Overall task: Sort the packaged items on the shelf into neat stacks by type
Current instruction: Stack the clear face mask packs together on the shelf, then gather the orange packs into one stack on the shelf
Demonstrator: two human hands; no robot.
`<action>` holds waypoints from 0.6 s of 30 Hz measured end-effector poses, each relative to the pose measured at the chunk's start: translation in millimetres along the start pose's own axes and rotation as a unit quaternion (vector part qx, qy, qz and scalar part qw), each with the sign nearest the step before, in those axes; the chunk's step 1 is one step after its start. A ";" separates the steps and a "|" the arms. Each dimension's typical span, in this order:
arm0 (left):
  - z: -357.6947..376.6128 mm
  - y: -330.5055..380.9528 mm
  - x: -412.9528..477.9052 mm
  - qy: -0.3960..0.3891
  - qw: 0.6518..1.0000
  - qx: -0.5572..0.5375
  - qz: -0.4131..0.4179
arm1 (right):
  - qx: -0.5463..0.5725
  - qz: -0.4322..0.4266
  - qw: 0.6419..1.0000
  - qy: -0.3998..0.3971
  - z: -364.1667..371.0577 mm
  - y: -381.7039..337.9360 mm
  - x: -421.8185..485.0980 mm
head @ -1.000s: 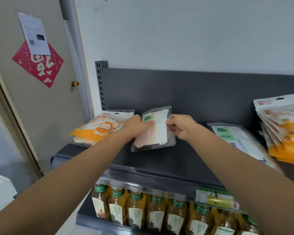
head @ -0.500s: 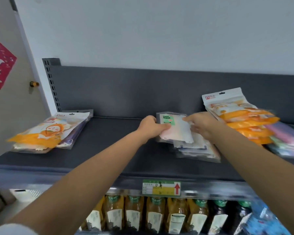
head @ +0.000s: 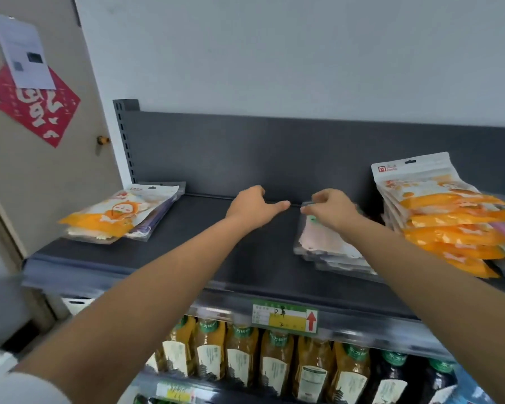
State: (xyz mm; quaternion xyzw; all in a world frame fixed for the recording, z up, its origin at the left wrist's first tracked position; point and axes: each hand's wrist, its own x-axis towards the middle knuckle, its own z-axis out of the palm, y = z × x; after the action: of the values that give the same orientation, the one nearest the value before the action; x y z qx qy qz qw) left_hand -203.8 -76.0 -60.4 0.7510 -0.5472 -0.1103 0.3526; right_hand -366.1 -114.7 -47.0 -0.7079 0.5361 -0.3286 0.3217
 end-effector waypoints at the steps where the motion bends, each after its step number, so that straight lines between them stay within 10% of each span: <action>1: -12.7 -8.4 0.1 0.013 1.000 0.022 -0.006 | -0.004 -0.008 1.000 -0.008 9.7 -8.3 -0.9; 18: -192.2 -166.6 -11.8 0.103 0.957 0.238 -0.129 | -0.034 -0.079 0.988 -0.126 173.3 -133.7 -25.6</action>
State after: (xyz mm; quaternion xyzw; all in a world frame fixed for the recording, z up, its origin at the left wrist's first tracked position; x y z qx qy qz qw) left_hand 21.8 38.6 -31.6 0.8848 -0.4167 0.0567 0.2006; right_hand -157.8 -42.8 -42.1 -0.7943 0.4444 -0.2431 0.3354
